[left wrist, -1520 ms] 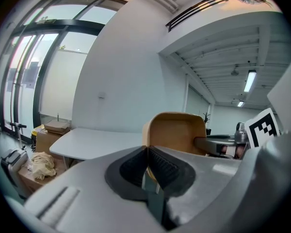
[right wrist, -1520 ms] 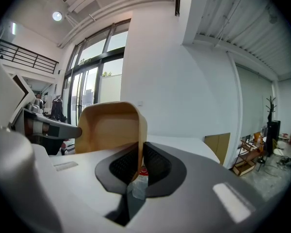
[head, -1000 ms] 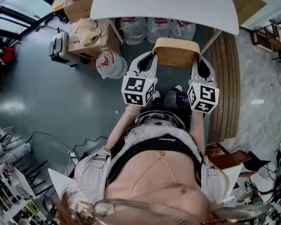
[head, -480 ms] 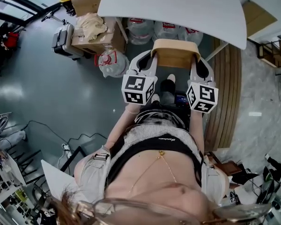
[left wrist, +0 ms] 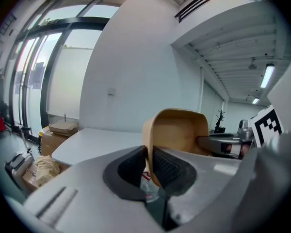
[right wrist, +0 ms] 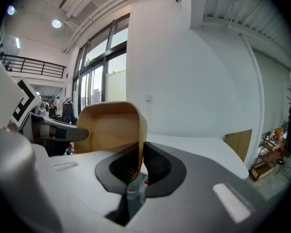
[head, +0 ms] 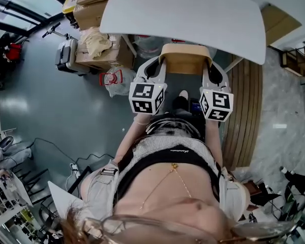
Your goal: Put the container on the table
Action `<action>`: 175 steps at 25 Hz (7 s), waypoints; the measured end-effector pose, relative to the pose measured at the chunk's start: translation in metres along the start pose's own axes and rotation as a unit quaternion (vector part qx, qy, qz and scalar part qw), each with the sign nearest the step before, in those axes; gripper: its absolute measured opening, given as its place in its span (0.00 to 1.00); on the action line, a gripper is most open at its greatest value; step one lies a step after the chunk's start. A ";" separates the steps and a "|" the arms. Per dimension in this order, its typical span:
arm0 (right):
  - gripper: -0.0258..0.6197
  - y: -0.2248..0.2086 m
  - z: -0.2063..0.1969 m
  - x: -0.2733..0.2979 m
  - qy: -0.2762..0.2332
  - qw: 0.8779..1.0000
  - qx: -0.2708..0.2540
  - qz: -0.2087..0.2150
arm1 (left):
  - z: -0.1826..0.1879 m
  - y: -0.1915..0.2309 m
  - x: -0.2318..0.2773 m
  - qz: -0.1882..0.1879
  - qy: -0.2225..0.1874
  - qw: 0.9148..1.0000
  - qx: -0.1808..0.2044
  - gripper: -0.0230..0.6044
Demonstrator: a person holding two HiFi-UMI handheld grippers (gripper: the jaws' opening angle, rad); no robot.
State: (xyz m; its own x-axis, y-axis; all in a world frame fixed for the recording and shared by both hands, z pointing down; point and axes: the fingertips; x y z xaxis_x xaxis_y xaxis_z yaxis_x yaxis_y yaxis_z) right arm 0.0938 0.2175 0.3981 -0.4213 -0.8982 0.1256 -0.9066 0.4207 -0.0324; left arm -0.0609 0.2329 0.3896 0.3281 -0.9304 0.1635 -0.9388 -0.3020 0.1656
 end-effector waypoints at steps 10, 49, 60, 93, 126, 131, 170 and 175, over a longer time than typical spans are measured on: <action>0.10 -0.058 0.012 0.024 -0.015 1.000 0.018 -0.007 | 0.018 -0.026 0.059 -0.010 -0.003 1.000 0.013 0.08; 0.10 -0.141 0.025 0.192 -0.003 0.989 0.009 -0.149 | 0.047 0.040 0.277 -0.144 0.025 0.989 0.015 0.08; 0.10 -0.123 0.013 0.240 0.018 0.983 0.012 -0.180 | 0.041 0.088 0.310 -0.180 0.048 0.983 0.003 0.08; 0.10 -0.260 0.023 0.275 0.031 0.995 0.021 -0.095 | 0.048 0.007 0.406 -0.112 0.054 0.992 0.004 0.08; 0.11 -0.327 0.010 0.297 0.044 0.998 0.023 -0.029 | 0.035 -0.028 0.457 -0.078 0.066 0.995 -0.006 0.09; 0.11 -0.314 0.006 0.306 0.046 0.998 0.024 -0.031 | 0.033 -0.013 0.455 -0.087 0.071 0.994 -0.008 0.09; 0.12 -0.113 -0.002 0.387 0.060 0.994 0.018 -0.092 | 0.043 0.194 0.397 -0.169 0.086 0.982 -0.017 0.09; 0.12 -0.102 -0.004 0.390 0.061 0.993 0.017 -0.097 | 0.042 0.203 0.392 -0.173 0.086 0.981 -0.019 0.09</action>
State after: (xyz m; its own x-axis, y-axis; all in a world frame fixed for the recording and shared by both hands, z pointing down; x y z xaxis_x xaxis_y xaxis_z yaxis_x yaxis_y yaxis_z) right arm 0.0222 -0.1753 0.4540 -0.2353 -0.9385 0.2526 -0.9714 0.2355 -0.0297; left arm -0.1276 -0.2020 0.4465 0.6429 -0.7231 0.2526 -0.7642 -0.5832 0.2755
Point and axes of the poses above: the fingertips, and each gripper's own axes: x forward along the fingers, y to its left, z out of its top, and after that the axes turned 10 degrees about -y, right-handed
